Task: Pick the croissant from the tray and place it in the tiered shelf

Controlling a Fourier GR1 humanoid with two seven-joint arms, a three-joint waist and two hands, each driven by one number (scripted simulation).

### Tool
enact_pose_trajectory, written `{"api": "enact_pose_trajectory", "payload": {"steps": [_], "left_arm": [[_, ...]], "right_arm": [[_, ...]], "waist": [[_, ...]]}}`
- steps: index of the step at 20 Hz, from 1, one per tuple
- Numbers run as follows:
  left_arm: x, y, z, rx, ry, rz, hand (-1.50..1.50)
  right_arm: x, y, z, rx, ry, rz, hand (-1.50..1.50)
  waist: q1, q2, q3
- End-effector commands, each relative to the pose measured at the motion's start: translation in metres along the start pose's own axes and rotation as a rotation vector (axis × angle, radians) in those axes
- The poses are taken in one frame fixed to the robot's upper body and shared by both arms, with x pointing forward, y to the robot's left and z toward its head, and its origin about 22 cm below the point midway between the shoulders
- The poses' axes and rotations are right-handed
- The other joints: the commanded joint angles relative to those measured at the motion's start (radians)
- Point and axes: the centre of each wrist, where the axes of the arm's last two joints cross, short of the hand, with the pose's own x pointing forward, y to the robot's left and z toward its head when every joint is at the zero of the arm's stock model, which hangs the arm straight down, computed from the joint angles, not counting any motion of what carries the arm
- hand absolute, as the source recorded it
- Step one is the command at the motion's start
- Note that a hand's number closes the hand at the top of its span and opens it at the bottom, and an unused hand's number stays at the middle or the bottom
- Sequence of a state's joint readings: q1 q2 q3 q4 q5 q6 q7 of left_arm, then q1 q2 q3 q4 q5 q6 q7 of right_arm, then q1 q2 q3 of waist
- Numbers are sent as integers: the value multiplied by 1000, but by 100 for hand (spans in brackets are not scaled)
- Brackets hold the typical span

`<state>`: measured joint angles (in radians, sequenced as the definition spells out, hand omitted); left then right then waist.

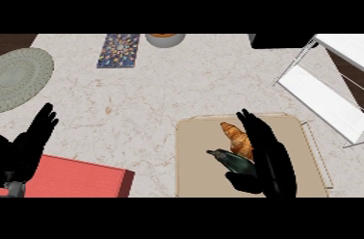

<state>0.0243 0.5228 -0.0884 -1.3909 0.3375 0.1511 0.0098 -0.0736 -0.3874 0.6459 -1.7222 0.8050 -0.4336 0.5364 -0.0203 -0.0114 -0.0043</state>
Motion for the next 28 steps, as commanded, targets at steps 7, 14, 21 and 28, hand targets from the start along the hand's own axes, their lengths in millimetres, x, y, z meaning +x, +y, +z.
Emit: {"api": "enact_pose_trajectory", "payload": {"steps": [7, 14, 21, 28], "left_arm": [[10, -1, 4, -43, 3, -8, 0], [3, -4, -4, -16, 19, 6, 0], [6, 7, 1, -12, 7, 6, 0], [-5, 3, -18, -18, 6, 8, 0]], "right_arm": [[45, -18, -21, 333, 178, 513, -150], [50, -28, -25, 405, 205, 630, -150], [51, -4, -24, 433, 210, 644, -150], [16, 11, -69, 418, 223, 656, -150]], "waist": [[46, 9, 2], [22, 10, 4], [23, 10, 4], [22, 13, 4]]}}
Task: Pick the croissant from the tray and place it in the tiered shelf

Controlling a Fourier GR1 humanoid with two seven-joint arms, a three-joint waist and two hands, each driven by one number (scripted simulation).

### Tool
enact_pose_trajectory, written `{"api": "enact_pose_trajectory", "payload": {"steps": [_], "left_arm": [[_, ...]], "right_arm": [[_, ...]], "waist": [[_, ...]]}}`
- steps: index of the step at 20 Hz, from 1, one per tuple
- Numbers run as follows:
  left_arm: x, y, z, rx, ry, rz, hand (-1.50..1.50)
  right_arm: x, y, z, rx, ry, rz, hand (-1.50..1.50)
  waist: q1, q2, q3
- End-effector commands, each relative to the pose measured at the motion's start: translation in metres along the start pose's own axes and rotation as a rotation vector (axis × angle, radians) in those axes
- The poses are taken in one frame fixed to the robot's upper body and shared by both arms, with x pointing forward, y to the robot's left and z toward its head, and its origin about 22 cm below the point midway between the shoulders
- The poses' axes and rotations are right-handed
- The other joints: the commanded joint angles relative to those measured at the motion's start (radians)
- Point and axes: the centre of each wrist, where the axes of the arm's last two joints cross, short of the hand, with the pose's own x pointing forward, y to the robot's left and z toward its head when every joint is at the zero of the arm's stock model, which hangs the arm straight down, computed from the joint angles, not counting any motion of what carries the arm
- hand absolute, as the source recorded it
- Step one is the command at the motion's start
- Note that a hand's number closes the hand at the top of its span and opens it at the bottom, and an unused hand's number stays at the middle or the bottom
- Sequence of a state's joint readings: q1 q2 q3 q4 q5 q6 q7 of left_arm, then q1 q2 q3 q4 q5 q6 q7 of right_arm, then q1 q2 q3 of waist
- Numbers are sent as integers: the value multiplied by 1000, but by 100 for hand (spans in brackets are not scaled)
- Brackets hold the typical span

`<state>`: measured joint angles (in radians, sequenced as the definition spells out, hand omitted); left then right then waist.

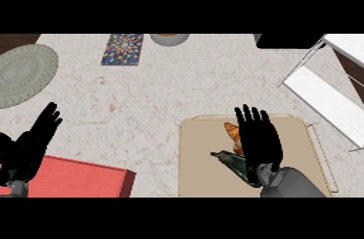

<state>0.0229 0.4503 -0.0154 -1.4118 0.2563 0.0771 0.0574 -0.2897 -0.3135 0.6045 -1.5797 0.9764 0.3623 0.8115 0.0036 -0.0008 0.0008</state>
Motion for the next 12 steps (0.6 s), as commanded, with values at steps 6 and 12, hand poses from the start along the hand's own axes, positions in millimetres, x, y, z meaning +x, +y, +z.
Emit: {"api": "enact_pose_trajectory", "payload": {"steps": [6, 12], "left_arm": [[-3, 2, 0, 13, 7, -10, 0], [-3, 8, -5, 3, 6, -2, 0]], "right_arm": [[-24, 6, -31, -14, -9, -4, -150], [-20, 17, -36, -24, -11, 3, -150]], "waist": [[-1, 1, -1], [-1, 1, -1]]}}
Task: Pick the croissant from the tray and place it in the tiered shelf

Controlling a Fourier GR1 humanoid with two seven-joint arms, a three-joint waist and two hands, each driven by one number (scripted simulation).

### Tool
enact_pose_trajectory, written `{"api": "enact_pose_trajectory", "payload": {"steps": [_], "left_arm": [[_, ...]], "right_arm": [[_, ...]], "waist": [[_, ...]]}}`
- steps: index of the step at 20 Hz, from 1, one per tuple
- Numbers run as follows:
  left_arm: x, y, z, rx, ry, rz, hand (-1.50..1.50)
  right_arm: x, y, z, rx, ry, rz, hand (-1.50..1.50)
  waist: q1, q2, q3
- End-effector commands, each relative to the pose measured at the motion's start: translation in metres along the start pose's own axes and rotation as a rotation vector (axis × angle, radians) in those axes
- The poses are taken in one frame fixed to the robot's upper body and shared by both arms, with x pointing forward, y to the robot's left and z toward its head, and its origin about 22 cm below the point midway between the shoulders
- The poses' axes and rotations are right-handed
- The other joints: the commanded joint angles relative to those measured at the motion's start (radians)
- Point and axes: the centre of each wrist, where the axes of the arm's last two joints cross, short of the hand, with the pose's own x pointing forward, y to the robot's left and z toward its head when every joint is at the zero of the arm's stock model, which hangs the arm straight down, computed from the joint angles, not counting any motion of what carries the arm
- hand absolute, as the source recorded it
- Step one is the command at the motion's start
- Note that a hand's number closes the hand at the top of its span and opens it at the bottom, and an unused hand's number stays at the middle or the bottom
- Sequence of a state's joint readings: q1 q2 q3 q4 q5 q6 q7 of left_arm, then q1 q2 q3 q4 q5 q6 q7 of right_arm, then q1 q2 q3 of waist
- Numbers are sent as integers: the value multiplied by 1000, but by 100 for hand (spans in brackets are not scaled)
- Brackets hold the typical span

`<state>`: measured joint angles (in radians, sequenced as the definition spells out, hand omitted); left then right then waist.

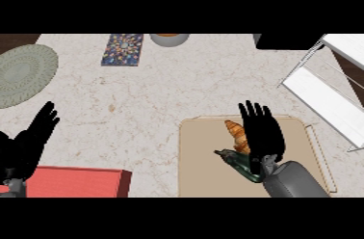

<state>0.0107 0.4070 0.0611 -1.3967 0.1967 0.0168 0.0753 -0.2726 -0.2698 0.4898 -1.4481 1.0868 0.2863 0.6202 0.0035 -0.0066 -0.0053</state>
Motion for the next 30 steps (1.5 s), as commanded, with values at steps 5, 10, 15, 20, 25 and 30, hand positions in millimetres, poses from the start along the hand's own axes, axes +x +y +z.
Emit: {"api": "enact_pose_trajectory", "payload": {"steps": [5, 10, 15, 20, 25, 30], "left_arm": [[4, -20, 14, -7, -8, 15, 0], [13, -4, 1, 20, -19, -9, 0], [9, 20, -6, 13, -8, -4, 0], [-2, 22, 14, 3, -3, -8, 0], [-8, 7, -3, -6, 12, 10, 0], [-3, -6, -2, 0, 6, 12, 0]], "right_arm": [[-22, 26, -8, 63, 25, 11, 150], [0, 28, -19, 63, -36, 7, 150], [11, 40, -17, -1, -55, 46, 150], [-18, 2, -21, -111, -71, 46, 150], [-6, -13, 19, -240, -104, -7, 150], [-28, -39, -20, -234, 356, -301, 150]], "waist": [[0, 6, 6], [0, 7, 6], [-2, 7, 5], [1, 5, 5], [-8, 4, 5], [-6, 7, 6]]}}
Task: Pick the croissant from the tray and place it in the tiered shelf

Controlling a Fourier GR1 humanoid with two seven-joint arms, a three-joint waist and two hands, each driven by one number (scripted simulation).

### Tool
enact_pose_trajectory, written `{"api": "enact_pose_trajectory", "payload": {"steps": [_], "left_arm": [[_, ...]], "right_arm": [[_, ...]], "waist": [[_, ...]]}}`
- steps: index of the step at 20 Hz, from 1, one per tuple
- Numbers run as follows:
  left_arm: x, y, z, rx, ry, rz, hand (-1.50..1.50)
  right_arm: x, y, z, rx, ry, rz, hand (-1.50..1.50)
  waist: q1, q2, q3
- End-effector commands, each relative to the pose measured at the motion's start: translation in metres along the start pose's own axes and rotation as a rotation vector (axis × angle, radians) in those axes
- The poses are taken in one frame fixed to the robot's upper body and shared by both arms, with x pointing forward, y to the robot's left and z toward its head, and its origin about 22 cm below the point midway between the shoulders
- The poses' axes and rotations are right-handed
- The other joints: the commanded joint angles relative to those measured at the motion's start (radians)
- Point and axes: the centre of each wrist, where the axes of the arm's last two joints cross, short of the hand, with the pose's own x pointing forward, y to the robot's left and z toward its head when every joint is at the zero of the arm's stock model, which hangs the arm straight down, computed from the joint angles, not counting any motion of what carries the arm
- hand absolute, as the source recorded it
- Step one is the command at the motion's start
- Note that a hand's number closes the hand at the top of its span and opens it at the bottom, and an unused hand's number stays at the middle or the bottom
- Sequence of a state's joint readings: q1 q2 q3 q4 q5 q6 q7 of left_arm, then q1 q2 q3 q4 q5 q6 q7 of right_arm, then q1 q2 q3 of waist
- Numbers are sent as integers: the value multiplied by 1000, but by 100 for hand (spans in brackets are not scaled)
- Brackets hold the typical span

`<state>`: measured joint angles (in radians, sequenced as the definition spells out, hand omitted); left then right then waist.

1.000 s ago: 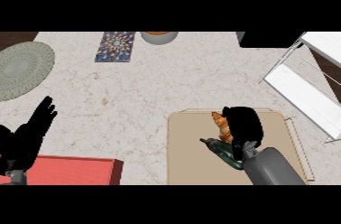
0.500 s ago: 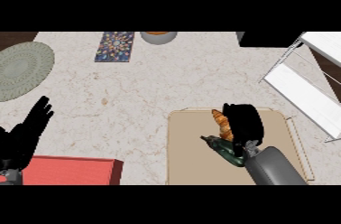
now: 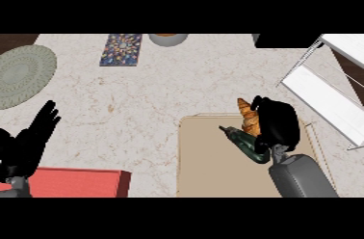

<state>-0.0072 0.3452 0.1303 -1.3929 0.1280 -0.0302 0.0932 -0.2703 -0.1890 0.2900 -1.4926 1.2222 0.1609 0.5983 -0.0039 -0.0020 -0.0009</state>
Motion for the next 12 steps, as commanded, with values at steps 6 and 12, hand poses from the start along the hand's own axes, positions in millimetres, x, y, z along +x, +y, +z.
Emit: {"api": "enact_pose_trajectory", "payload": {"steps": [6, 12], "left_arm": [[-5, 2, 11, -20, -11, 9, 0], [-5, 8, 7, 12, -5, 0, 0]], "right_arm": [[-1, -75, -14, -149, 395, -303, 150], [-19, -137, 35, -265, 396, -534, 150]], "waist": [[4, -2, 0], [-12, -5, 0]]}}
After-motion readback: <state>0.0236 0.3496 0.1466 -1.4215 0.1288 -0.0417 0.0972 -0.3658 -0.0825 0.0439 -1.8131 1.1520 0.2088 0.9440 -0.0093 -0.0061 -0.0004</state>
